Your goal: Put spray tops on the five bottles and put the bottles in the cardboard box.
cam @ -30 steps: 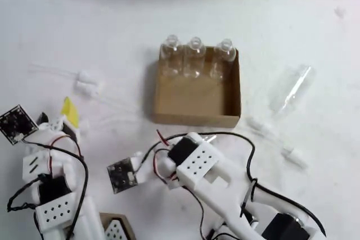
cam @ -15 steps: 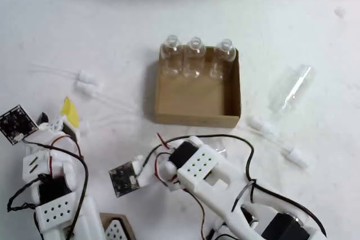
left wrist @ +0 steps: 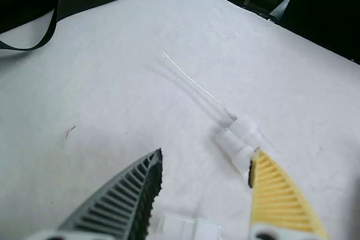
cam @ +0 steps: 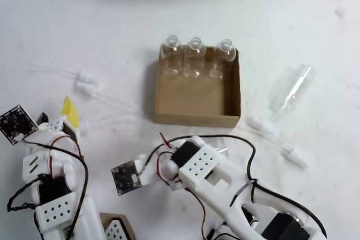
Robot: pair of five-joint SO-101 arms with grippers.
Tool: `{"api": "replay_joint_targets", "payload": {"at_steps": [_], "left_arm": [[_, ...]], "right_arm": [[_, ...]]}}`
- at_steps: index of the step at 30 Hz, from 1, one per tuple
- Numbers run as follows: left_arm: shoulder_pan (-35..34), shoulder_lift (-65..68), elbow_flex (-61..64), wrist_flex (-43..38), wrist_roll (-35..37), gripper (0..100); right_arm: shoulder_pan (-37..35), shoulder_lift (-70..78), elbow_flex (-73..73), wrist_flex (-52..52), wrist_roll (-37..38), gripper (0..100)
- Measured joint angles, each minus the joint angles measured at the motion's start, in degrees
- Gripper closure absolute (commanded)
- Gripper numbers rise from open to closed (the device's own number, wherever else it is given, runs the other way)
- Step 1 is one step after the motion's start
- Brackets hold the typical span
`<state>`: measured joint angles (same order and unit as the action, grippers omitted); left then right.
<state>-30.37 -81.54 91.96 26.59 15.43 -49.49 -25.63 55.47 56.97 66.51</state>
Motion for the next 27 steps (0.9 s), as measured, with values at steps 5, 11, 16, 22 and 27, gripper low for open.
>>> {"api": "replay_joint_targets", "payload": {"at_steps": [5,11,16,22,27], "left_arm": [[0.3,0.0,0.0,0.0,0.0,76],[0.3,0.0,0.0,0.0,0.0,76],[0.4,0.0,0.0,0.0,0.0,76],[0.4,0.0,0.0,0.0,0.0,76],[0.4,0.0,0.0,0.0,0.0,76]], "right_arm": [[-0.3,0.0,0.6,-1.1,0.0,89.9],[-0.1,0.0,0.6,-2.3,0.0,94.3],[-0.1,0.0,0.6,-3.0,0.0,94.4],[-0.2,-1.8,-3.5,0.1,-0.1,98.1],[2.6,-7.0,-10.7,3.3,-5.4,98.1]]}}
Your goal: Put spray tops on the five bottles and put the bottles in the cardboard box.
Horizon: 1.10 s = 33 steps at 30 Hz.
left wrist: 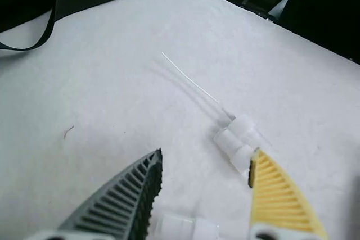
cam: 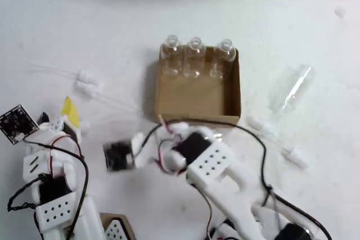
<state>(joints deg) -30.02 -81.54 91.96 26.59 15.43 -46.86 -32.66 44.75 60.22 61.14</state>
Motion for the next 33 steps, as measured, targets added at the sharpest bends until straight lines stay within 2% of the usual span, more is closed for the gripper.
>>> {"api": "replay_joint_targets", "payload": {"at_steps": [7,12,15,19,22,33], "left_arm": [[0.0,0.0,0.0,0.0,0.0,76],[0.0,0.0,0.0,0.0,0.0,76],[0.0,0.0,0.0,0.0,0.0,76],[0.0,0.0,0.0,0.0,0.0,76],[0.0,0.0,0.0,0.0,0.0,76],[0.9,0.0,0.0,0.0,-2.0,76]], "right_arm": [[4.8,-7.6,-8.5,0.4,-9.2,98.1],[5.0,-12.4,-14.7,0.4,-21.5,98.1],[7.5,-15.5,-17.2,-2.1,-28.7,98.1],[12.9,-17.7,-16.9,-10.4,-39.2,98.1],[15.8,-17.9,-13.0,-17.6,-43.9,98.1],[14.7,-17.8,11.5,-48.5,-45.4,98.1]]}}
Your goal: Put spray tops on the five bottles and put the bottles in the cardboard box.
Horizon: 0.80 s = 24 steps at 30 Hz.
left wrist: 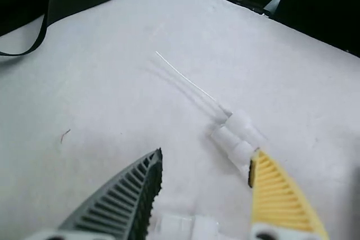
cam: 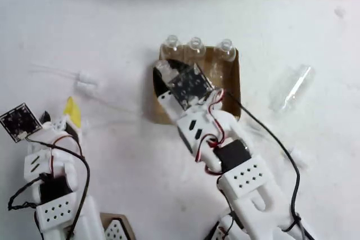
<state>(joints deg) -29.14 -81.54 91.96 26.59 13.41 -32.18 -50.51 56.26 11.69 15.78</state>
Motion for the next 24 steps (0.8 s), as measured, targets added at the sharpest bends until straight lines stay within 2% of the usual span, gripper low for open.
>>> {"api": "replay_joint_targets", "payload": {"at_steps": [3,10,16,24], "left_arm": [[0.0,0.0,0.0,0.0,-0.1,76],[0.3,0.0,0.4,-0.2,-0.3,76],[1.5,0.0,0.8,-0.4,-0.7,76],[1.8,0.0,0.8,-0.4,-0.7,76]], "right_arm": [[0.9,0.0,3.1,-9.1,-0.8,98.1],[3.0,2.5,9.3,-24.3,-11.0,98.1],[9.2,16.7,9.3,-35.7,-18.1,98.1],[9.4,32.4,9.8,-47.7,-19.5,98.1]]}}
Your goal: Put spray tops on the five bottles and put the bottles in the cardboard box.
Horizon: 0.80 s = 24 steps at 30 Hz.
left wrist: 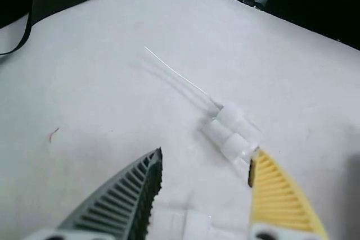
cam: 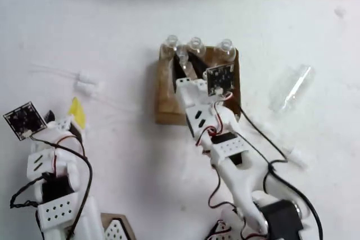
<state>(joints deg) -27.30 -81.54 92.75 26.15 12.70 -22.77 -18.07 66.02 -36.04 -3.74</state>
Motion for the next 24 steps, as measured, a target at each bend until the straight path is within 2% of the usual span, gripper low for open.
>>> {"api": "replay_joint_targets", "payload": {"at_steps": [9,24], "left_arm": [[0.0,0.0,0.0,0.0,0.0,76],[0.0,0.0,0.0,0.0,-0.1,76]], "right_arm": [[0.0,2.6,5.0,-8.9,0.0,98.1],[-0.1,2.7,6.3,-7.8,0.0,98.1]]}}
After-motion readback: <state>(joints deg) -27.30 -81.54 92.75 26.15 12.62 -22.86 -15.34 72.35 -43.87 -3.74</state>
